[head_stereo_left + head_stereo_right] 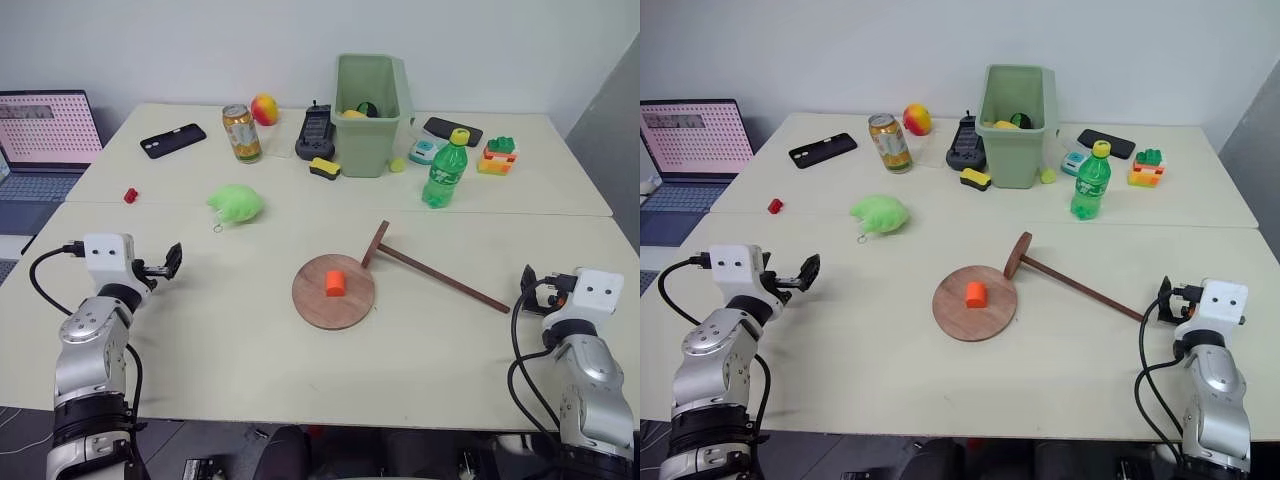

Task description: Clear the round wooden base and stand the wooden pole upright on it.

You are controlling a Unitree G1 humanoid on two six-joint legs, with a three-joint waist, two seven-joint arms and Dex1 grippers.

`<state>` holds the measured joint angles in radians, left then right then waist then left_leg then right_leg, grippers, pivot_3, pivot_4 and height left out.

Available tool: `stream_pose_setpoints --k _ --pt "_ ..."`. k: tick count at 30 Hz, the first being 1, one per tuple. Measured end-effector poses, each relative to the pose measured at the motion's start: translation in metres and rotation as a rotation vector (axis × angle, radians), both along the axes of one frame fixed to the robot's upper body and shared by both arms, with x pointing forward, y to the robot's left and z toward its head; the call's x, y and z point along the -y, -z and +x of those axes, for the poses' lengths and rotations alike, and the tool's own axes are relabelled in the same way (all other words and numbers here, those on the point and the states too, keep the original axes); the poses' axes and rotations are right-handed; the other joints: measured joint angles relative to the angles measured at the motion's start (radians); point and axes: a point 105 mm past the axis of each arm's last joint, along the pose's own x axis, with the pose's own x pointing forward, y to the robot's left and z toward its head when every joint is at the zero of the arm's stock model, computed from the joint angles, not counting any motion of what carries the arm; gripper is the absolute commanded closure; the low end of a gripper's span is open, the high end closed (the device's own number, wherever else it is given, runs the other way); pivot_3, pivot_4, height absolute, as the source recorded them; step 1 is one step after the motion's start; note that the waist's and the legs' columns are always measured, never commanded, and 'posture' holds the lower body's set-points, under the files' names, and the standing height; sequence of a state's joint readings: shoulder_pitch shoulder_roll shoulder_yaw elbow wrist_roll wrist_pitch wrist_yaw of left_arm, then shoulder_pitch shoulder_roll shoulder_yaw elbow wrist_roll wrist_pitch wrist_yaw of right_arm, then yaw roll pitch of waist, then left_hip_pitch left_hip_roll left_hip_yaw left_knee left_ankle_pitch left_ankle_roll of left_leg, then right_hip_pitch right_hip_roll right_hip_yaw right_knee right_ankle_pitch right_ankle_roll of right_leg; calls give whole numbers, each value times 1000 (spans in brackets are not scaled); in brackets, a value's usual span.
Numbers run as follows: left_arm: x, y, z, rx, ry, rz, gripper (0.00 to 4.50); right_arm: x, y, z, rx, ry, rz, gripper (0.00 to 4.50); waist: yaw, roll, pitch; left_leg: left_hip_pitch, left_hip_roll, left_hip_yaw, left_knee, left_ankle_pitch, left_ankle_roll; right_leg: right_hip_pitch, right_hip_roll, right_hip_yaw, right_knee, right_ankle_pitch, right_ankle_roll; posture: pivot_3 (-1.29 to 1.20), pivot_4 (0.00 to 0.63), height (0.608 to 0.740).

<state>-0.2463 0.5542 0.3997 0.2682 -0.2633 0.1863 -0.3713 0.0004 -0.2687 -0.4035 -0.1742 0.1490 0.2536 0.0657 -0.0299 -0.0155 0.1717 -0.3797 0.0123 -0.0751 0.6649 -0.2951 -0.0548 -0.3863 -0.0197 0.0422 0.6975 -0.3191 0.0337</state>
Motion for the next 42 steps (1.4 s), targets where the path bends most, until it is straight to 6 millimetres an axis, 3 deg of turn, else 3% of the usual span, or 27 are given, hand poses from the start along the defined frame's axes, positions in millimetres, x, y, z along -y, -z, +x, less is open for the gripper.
stream_pose_setpoints --k 13,17,22,25,28,32,38,42 --pt "0 -1 0 -1 14 2 33 0 -9 4 8 -43 -37 0 0 0 0 0 0 0 0 0 0 0 0 0 0 0 0 0 150 740" --pt "3 -11 -2 -1 89 26 33 -8 -19 10 -7 -175 -77 0 -1 0 0 0 0 0 0 0 0 0 1 0 0 0 0 0 150 740" --pt "44 -39 -7 12 400 51 33 -40 -43 19 -18 -484 -91 0 -1 0 0 0 0 0 0 0 0 1 1 0 0 0 0 0 150 740" --pt "68 -52 -10 2 570 74 33 -61 -57 15 -38 -691 -66 0 0 0 0 0 0 -1 0 0 0 1 1 -1 -1 0 0 0 150 740" --pt "94 -60 -13 -6 723 101 33 -87 -65 4 -65 -899 -39 0 0 0 0 0 0 -1 0 0 1 1 1 -1 -1 0 0 0 150 740" --pt "145 -66 -25 -62 1049 129 33 -129 -69 -25 -161 -1245 -57 0 1 0 0 -1 -1 -1 0 1 1 2 4 -1 -2 0 0 0 150 740" --pt "198 -57 -37 -125 1393 217 33 -160 -52 -52 -222 -1416 -46 0 1 0 0 -1 -3 -1 1 1 1 2 5 -1 -2 0 0 0 150 740" --pt "215 -42 -33 -158 1495 273 33 -172 -48 -59 -202 -1445 -59 0 1 0 0 -1 -3 -1 2 1 1 2 6 -1 -1 0 0 0 150 740"
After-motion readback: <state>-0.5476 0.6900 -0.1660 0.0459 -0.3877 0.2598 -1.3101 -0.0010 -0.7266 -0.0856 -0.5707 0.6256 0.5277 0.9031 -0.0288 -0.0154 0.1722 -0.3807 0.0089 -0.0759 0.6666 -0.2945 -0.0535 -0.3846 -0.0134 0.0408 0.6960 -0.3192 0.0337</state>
